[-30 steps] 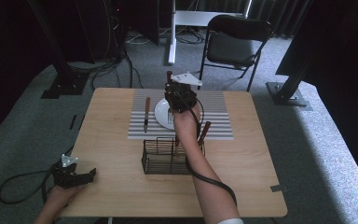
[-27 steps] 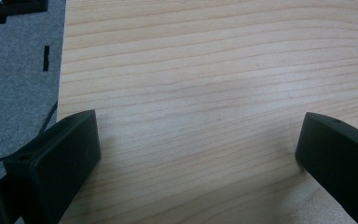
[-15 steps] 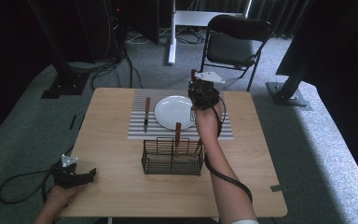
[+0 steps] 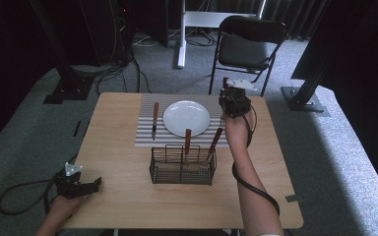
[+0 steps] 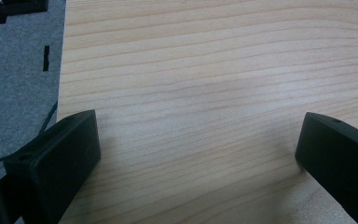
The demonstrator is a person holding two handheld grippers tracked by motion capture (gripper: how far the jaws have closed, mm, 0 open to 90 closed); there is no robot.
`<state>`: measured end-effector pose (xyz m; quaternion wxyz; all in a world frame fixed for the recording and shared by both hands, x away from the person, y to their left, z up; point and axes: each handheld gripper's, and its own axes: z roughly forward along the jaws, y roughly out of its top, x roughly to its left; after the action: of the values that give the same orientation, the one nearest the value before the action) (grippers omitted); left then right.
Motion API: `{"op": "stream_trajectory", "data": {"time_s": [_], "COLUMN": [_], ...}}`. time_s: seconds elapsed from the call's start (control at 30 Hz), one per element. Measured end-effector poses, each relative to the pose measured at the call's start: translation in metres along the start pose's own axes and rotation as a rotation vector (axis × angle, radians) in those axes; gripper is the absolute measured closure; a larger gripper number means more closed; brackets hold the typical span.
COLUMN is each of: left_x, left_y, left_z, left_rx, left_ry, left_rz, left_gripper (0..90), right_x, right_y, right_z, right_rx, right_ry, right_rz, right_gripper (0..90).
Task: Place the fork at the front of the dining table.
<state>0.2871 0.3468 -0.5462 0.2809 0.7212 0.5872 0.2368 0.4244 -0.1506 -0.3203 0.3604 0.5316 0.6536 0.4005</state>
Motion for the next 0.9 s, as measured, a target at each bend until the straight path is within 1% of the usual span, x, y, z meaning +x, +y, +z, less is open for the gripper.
{"op": "stream_trajectory", "data": {"time_s": [0.13,0.23,0.33,0.37,0.43,0.47,0.5,0.57,0.6,0.63,0.67,0.73,0.77,0.83,0.9], "left_x": [0.0,0.0,0.0,0.0,0.0,0.0,0.0,0.0,0.0,0.0,0.0,0.0,0.0,0.0,0.0], "left_y": [0.0,0.0,0.0,0.0,0.0,0.0,0.0,0.0,0.0,0.0,0.0,0.0,0.0,0.0,0.0], "left_z": [0.0,0.0,0.0,0.0,0.0,0.0,0.0,0.0,0.0,0.0,0.0,0.0,0.0,0.0,0.0], "left_rx": [0.0,0.0,0.0,0.0,0.0,0.0,0.0,0.0,0.0,0.0,0.0,0.0,0.0,0.0,-0.001], "left_ry": [0.0,0.0,0.0,0.0,0.0,0.0,0.0,0.0,0.0,0.0,0.0,0.0,0.0,0.0,0.0], "left_rz": [-0.001,-0.001,-0.001,-0.001,-0.001,-0.001,-0.001,0.0,0.0,0.0,-0.001,0.0,0.0,-0.001,-0.001], "left_gripper": [0.0,0.0,0.0,0.0,0.0,0.0,0.0,0.0,0.0,0.0,0.0,0.0,0.0,0.0,0.0], "right_x": [-0.01,-0.012,-0.015,-0.016,-0.017,-0.019,-0.02,-0.023,-0.023,-0.025,-0.029,-0.032,-0.032,-0.035,-0.036], "right_y": [-0.008,-0.011,-0.017,-0.019,-0.021,-0.025,-0.027,-0.031,-0.031,-0.033,-0.038,-0.041,-0.041,-0.045,-0.048], "right_z": [0.006,0.01,0.02,0.022,0.026,0.034,0.038,0.046,0.046,0.051,0.06,0.067,0.067,0.076,0.085], "right_rx": [0.022,0.034,0.046,0.041,0.04,0.058,0.057,0.078,0.078,0.088,0.108,0.127,0.127,0.153,0.175], "right_ry": [-0.002,-0.004,0.023,0.039,0.046,0.039,0.052,0.042,0.042,0.042,0.045,0.049,0.049,0.056,0.055], "right_rz": [0.017,0.016,0.019,0.02,0.014,0.007,0.008,0.003,0.003,0.004,0.021,0.03,0.03,0.05,0.052], "right_gripper": [76.1,76.1,76.1,76.1,76.0,76.0,76.1,76.0,76.0,76.0,76.0,76.0,76.0,76.0,76.1]}}
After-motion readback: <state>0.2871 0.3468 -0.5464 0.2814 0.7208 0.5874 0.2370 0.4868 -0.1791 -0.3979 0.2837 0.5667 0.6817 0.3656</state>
